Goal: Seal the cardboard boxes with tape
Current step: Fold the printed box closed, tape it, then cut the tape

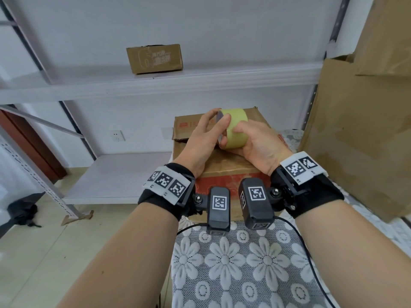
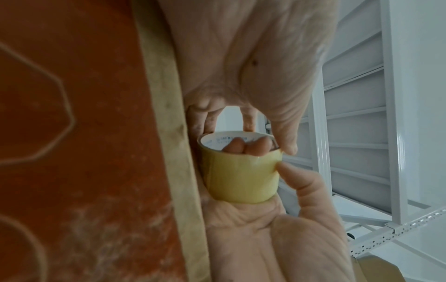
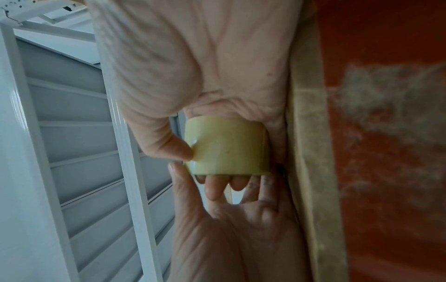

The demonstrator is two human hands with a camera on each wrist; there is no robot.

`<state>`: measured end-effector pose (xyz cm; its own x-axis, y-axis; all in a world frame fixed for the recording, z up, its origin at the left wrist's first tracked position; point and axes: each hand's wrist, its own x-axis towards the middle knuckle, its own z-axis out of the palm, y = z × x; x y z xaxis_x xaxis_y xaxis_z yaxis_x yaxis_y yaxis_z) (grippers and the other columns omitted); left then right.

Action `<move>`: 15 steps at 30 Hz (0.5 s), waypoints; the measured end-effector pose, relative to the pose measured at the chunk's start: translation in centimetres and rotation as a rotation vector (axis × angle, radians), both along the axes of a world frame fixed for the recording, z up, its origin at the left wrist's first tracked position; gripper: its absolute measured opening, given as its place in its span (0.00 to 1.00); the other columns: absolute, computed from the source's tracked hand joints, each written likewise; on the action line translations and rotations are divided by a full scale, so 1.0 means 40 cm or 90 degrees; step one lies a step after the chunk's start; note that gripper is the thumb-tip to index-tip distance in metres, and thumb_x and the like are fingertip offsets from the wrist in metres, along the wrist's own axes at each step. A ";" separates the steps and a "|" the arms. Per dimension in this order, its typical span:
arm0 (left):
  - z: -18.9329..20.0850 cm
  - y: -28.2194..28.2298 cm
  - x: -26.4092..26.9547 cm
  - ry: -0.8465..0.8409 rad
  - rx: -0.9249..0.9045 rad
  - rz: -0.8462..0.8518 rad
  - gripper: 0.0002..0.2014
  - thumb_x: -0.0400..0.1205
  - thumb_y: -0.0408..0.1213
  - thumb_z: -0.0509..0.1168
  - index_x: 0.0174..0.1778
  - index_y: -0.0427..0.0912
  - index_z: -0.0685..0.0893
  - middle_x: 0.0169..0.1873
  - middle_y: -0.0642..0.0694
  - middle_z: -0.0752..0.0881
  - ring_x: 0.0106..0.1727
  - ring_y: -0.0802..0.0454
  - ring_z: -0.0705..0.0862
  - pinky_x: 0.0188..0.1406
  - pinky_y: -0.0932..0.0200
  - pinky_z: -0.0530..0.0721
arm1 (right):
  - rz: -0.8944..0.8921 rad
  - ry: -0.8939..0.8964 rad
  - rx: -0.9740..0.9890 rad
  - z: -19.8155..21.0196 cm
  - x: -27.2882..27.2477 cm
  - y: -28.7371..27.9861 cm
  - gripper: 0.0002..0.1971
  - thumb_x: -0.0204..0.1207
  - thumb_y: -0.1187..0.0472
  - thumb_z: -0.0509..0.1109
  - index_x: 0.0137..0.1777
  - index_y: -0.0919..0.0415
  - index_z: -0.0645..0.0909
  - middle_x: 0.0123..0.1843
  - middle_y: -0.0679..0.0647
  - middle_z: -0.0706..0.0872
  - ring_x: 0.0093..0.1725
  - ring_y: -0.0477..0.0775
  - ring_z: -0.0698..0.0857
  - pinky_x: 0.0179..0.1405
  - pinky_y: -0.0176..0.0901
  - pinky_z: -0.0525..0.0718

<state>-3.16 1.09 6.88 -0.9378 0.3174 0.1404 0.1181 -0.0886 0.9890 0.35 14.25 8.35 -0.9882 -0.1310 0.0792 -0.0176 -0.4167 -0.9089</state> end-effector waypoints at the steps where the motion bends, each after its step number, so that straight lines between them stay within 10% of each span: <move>1: 0.000 0.001 0.000 -0.003 0.000 0.004 0.20 0.80 0.54 0.69 0.67 0.60 0.76 0.47 0.45 0.85 0.50 0.50 0.84 0.73 0.42 0.77 | 0.001 0.004 0.011 0.000 0.001 0.000 0.20 0.74 0.76 0.60 0.66 0.77 0.76 0.37 0.60 0.84 0.39 0.57 0.84 0.56 0.54 0.84; 15: -0.002 0.004 -0.007 -0.001 0.006 0.011 0.25 0.73 0.59 0.69 0.67 0.61 0.77 0.45 0.45 0.85 0.52 0.51 0.84 0.74 0.39 0.75 | -0.013 0.024 0.074 -0.009 0.003 -0.004 0.28 0.68 0.89 0.60 0.68 0.74 0.75 0.36 0.58 0.86 0.40 0.54 0.86 0.62 0.55 0.82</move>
<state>-3.45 1.25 6.80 -0.9432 0.3003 0.1423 0.1183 -0.0965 0.9883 0.47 14.08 7.98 -0.9875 -0.1208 0.1011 -0.0595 -0.3084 -0.9494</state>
